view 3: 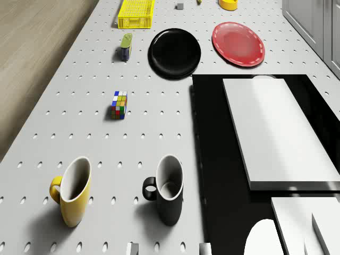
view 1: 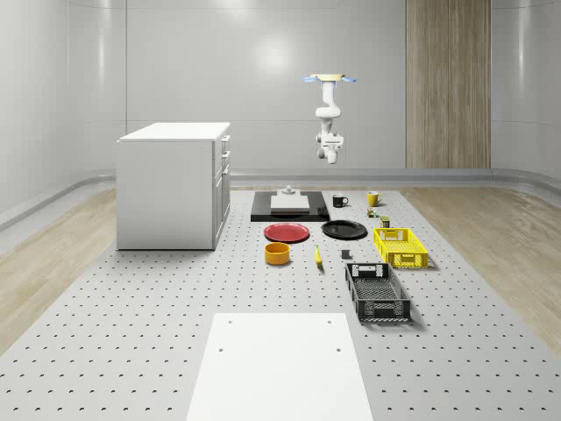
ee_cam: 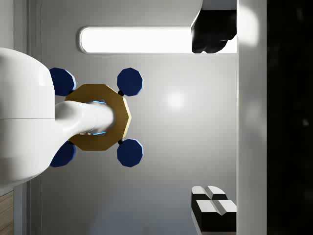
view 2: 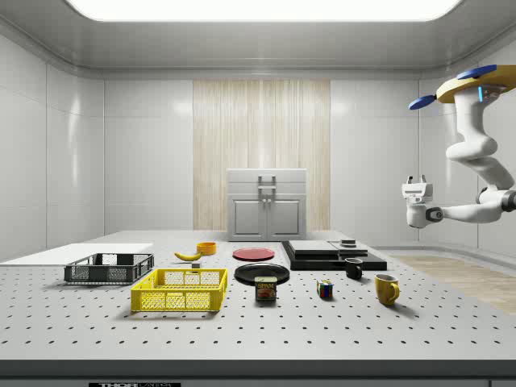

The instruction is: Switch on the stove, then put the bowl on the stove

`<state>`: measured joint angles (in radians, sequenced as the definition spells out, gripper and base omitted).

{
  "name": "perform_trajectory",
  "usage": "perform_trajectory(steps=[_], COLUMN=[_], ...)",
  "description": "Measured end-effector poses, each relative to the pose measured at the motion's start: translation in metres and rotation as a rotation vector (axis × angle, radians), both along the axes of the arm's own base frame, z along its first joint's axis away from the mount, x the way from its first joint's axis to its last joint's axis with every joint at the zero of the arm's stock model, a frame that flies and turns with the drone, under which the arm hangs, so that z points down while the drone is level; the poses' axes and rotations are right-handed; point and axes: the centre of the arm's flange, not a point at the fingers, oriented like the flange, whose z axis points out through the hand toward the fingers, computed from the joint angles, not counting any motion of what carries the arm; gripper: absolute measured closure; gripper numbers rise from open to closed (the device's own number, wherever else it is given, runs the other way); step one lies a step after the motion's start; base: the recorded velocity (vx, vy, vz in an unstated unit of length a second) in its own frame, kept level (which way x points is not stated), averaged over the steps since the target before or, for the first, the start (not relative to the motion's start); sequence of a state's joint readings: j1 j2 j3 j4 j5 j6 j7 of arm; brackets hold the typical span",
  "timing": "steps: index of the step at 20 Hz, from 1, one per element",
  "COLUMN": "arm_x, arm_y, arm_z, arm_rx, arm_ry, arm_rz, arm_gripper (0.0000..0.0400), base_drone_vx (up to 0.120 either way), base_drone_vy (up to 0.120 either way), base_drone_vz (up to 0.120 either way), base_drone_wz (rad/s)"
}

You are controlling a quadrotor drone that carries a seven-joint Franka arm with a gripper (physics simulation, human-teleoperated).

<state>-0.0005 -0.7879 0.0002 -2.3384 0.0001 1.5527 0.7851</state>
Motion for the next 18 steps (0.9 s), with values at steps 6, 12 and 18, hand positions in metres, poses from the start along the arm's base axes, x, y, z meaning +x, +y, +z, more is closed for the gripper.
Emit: perform_trajectory(steps=[6, 12, 18], arm_x=[-0.004, -0.001, -0.001], arm_y=[0.000, 0.000, 0.000], arm_z=[0.043, 0.075, 0.088], arm_rx=[0.000, 0.000, 0.000], arm_ry=[-0.005, -0.009, -0.014], arm_rz=[0.000, 0.000, 0.000], arm_gripper=[0.0000, 0.0000, 0.0000], base_drone_vx=[0.000, 0.107, 0.120], base_drone_vy=[0.000, -0.113, -0.120], base_drone_vz=[0.000, 0.000, 0.000], base_drone_wz=[0.000, 0.000, 0.000])
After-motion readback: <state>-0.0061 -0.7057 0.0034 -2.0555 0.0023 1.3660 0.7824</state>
